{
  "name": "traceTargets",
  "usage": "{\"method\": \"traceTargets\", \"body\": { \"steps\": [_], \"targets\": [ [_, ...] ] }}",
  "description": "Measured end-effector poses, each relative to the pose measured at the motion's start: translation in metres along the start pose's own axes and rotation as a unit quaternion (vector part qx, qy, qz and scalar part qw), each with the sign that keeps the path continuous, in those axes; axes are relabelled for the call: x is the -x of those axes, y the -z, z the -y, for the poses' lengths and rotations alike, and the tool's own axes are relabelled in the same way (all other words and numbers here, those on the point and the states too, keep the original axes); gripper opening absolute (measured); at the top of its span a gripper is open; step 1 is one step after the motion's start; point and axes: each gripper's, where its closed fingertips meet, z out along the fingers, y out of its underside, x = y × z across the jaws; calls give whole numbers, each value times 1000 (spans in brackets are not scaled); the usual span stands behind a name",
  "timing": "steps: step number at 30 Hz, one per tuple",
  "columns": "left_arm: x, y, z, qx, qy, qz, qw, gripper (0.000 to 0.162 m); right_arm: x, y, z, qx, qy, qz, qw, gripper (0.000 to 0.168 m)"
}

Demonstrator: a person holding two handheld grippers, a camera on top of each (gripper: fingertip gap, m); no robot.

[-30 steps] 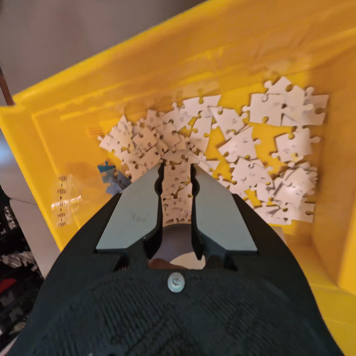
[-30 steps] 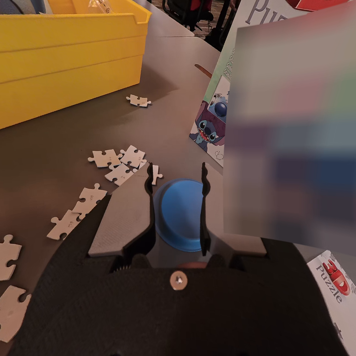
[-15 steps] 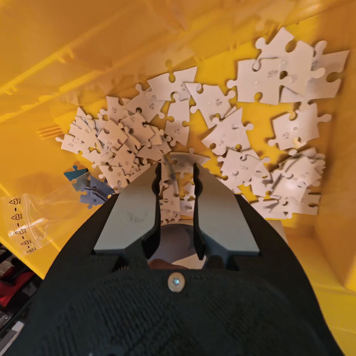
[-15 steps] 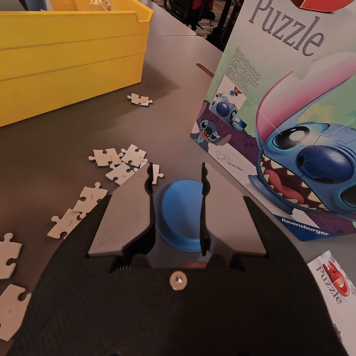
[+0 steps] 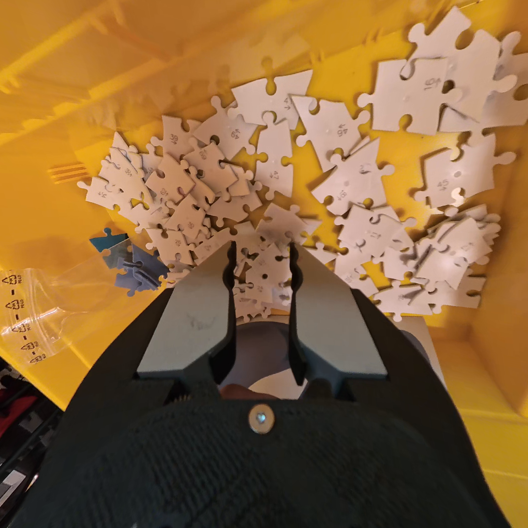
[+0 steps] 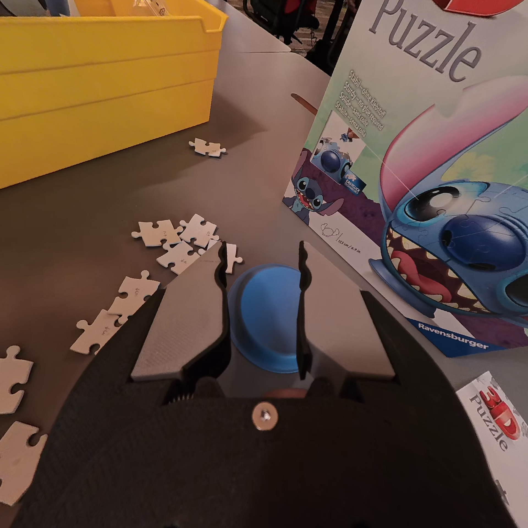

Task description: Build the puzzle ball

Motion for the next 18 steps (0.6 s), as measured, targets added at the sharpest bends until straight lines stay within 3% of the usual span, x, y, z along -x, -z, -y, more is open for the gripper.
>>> {"method": "traceTargets", "body": {
  "steps": [1,6,13,14,15,18],
  "targets": [
    [-2,0,1,-2,-2,-5,1000,36,0,0,0,0,0,0,1000,48],
    [-11,0,3,-7,-28,-19,999,22,0,-1,-1,2,0,0,1000,48],
    [-11,1,4,-11,-20,-26,999,21,-1,-1,-1,3,0,-2,1000,47],
    [-9,3,5,-16,-19,-20,999,16,-1,-1,-1,2,0,-2,1000,47],
    [-6,5,6,-25,-17,-13,999,0,-1,0,0,1,0,-2,1000,47],
    [1,15,7,-49,-2,-2,999,1,-1,0,0,-1,-1,-2,1000,47]
  ]
}}
